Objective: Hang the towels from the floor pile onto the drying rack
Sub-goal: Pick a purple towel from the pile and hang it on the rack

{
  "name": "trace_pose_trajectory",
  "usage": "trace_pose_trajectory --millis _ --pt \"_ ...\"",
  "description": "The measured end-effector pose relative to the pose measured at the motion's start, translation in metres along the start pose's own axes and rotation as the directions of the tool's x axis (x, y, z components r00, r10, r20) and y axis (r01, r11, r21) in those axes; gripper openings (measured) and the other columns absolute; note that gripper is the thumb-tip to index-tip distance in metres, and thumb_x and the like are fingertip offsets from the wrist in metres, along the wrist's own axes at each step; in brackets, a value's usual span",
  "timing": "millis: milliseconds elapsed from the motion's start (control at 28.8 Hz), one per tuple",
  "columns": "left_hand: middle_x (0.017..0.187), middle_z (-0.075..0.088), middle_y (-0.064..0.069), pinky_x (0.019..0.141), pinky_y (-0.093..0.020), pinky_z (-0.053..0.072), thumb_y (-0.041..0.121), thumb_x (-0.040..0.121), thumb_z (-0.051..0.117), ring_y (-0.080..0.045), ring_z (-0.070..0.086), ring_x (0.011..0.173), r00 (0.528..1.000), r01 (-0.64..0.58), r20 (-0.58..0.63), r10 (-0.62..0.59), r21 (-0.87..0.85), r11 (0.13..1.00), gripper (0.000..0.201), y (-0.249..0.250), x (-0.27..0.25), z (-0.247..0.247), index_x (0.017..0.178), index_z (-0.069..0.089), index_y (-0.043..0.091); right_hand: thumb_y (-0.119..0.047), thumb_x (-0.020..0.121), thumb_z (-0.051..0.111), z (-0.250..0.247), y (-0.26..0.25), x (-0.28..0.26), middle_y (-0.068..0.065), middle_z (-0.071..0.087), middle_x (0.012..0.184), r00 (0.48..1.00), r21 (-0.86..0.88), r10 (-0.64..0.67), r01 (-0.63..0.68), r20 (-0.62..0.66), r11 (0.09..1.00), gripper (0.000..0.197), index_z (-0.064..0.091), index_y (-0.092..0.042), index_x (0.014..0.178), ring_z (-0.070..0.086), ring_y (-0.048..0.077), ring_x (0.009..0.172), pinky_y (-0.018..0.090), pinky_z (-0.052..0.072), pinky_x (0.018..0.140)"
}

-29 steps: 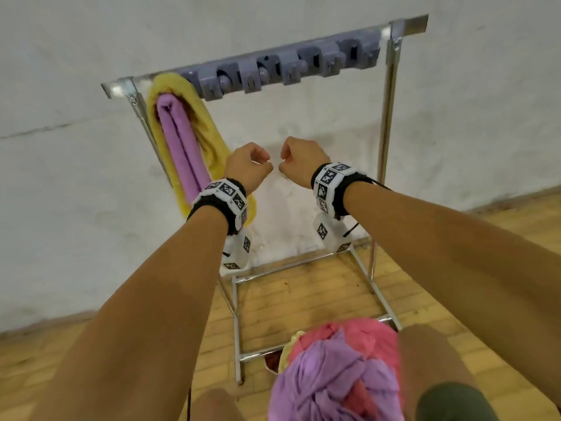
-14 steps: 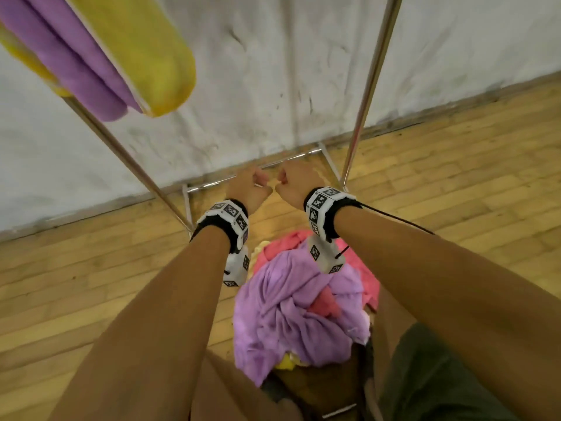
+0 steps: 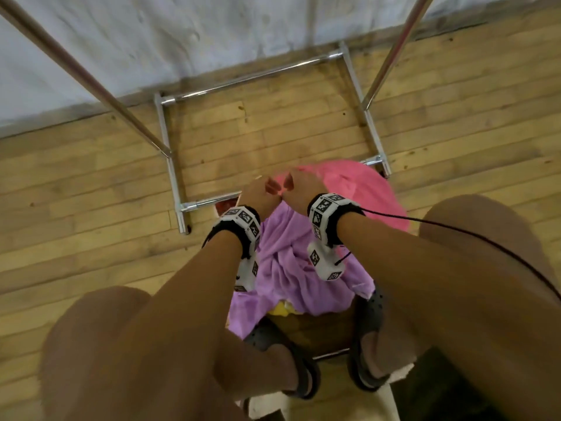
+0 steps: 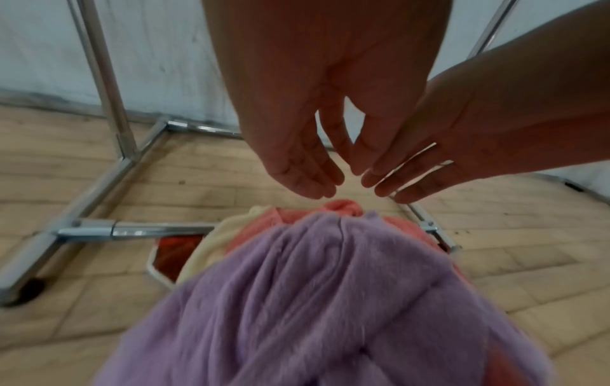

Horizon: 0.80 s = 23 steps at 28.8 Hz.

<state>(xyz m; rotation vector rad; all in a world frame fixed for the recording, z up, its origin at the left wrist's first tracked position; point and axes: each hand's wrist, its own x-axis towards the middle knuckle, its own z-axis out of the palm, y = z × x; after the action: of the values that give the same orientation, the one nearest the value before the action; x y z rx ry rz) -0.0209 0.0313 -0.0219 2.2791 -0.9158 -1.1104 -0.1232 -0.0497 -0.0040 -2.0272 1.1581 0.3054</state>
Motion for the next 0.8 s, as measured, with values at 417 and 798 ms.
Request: trace_pose_trajectory --millis 417,798 --pt "0.118 0.065 -0.011 0.095 -0.031 0.045 0.012 0.09 0.057 -0.027 0.06 0.111 0.988 0.125 0.097 -0.124 -0.005 0.992 0.034 -0.054 0.0 0.058 0.124 0.059 0.01 -0.022 0.093 0.056 0.045 0.042 0.013 0.019 0.041 0.143 0.987 -0.201 0.144 -0.128 0.065 0.971 0.047 0.046 -0.01 0.138 0.042 0.036 0.131 0.039 0.037 0.107" --pt "0.118 0.062 -0.02 0.096 -0.047 0.05 -0.001 0.085 0.063 -0.034 0.062 0.108 0.974 0.186 0.162 -0.158 -0.177 0.967 0.056 -0.038 -0.006 0.048 0.137 0.042 0.002 -0.015 0.09 0.057 0.035 0.027 0.001 0.016 0.059 0.124 0.997 0.105 0.072 -0.076 0.037 0.992 0.037 0.054 -0.004 0.125 0.058 0.03 0.109 0.027 0.042 0.081"
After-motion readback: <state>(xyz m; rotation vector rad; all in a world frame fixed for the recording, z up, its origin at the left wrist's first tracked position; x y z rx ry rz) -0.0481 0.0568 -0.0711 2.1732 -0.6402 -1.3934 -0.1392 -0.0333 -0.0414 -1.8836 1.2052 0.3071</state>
